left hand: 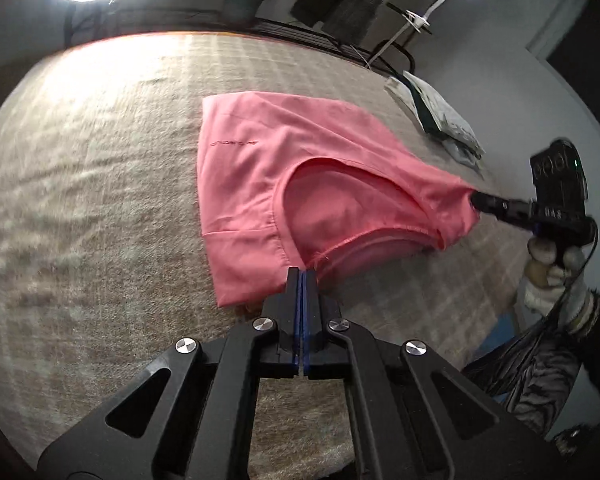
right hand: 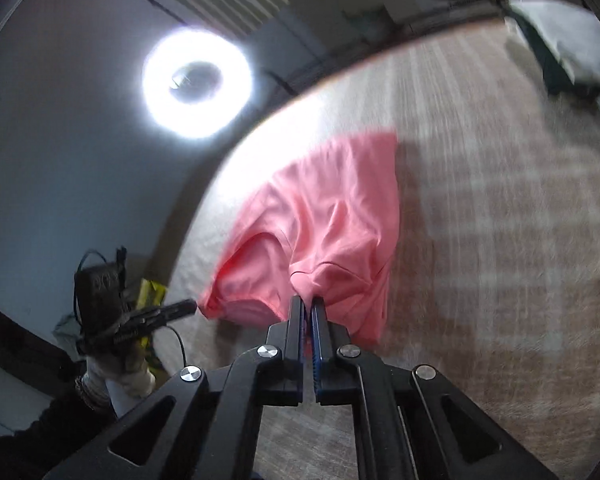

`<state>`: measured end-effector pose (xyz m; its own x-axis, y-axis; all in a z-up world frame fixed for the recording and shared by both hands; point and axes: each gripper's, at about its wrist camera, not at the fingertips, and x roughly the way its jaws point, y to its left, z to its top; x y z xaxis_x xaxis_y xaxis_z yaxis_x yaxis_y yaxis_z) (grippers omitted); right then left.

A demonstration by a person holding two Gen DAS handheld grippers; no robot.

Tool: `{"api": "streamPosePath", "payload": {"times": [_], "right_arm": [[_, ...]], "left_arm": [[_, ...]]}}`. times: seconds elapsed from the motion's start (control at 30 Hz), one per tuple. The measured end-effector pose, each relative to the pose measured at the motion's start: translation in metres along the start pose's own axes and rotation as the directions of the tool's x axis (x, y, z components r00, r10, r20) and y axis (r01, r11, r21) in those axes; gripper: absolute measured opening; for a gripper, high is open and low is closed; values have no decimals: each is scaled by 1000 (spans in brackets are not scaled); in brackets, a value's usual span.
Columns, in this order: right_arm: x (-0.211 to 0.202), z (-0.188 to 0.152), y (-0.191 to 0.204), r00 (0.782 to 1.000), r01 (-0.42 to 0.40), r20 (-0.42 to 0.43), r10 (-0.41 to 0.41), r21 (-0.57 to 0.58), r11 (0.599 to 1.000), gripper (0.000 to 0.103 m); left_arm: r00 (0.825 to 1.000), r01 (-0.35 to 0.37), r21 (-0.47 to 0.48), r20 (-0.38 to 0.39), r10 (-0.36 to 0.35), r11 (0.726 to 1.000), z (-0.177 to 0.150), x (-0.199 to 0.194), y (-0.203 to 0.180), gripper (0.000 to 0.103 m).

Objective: Fold small clothes

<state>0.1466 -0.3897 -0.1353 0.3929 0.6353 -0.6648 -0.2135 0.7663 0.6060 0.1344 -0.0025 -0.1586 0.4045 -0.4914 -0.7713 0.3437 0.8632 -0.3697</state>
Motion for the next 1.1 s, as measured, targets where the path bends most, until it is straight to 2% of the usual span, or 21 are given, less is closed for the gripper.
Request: {"api": "streamPosePath", "payload": {"times": [0.1, 0.13, 0.23, 0.33, 0.4, 0.43, 0.47, 0.6, 0.73, 0.8, 0.9, 0.93, 1.0, 1.03, 1.07, 1.1], "right_arm": [[14, -9, 3, 984, 132, -108, -141, -84, 988, 6], [19, -11, 5, 976, 144, -149, -161, -114, 983, 9], [11, -4, 14, 983, 119, -119, -138, -155, 981, 34], [4, 24, 11, 993, 88, -63, -97, -130, 988, 34], [7, 44, 2, 995, 93, -35, -97, -91, 991, 35], [11, 54, -4, 994, 102, -21, -104, -65, 993, 35], [17, 69, -11, 994, 109, -7, -110, -39, 993, 36], [50, 112, -41, 996, 87, 1, -88, 95, 992, 39], [79, 131, -59, 998, 62, -18, -60, 162, 985, 42], [93, 135, -66, 999, 43, -34, -38, 180, 983, 42], [110, 139, -68, 998, 33, -58, -22, 178, 983, 41], [114, 141, -67, 999, 19, -53, -10, 176, 984, 37], [119, 143, -67, 998, -13, -51, 23, 188, 982, 23], [120, 144, -66, 999, -19, -42, 28, 191, 981, 7], [117, 147, -63, 1000, -2, -23, 6, 185, 983, 1], [113, 149, -58, 1000, 19, -7, -18, 166, 986, 0]], "left_arm": [[996, -85, 72, -33, 87, 994, -6, 6, -7, 0], [995, -89, 78, -32, 92, 993, -5, 4, -8, 0], [995, -103, 110, 18, 102, 989, 4, -11, -15, 1], [989, -136, 126, 77, 127, 983, 22, -19, -24, 3], [988, -138, 120, 89, 128, 983, 35, -14, -24, 17], [986, -143, 112, 97, 132, 983, 44, -10, -23, 32], [986, -142, 104, 103, 131, 984, 50, -7, -19, 40], [983, -171, 53, 78, 167, 984, 86, 18, 4, 41], [987, -153, -81, 27, 156, 985, 117, 44, 48, 40], [984, -173, -113, 20, 177, 978, 125, 51, 62, 40], [985, -164, -143, 28, 170, 976, 136, 55, 73, 40], [985, -164, -141, 35, 170, 976, 138, 55, 74, 40], [985, -161, -136, 43, 168, 978, 141, 55, 73, 40], [985, -157, -136, 47, 165, 978, 141, 54, 73, 40], [985, -157, -133, 49, 165, 979, 141, 54, 72, 40], [984, -164, -125, 54, 172, 979, 141, 53, 70, 40]]}}
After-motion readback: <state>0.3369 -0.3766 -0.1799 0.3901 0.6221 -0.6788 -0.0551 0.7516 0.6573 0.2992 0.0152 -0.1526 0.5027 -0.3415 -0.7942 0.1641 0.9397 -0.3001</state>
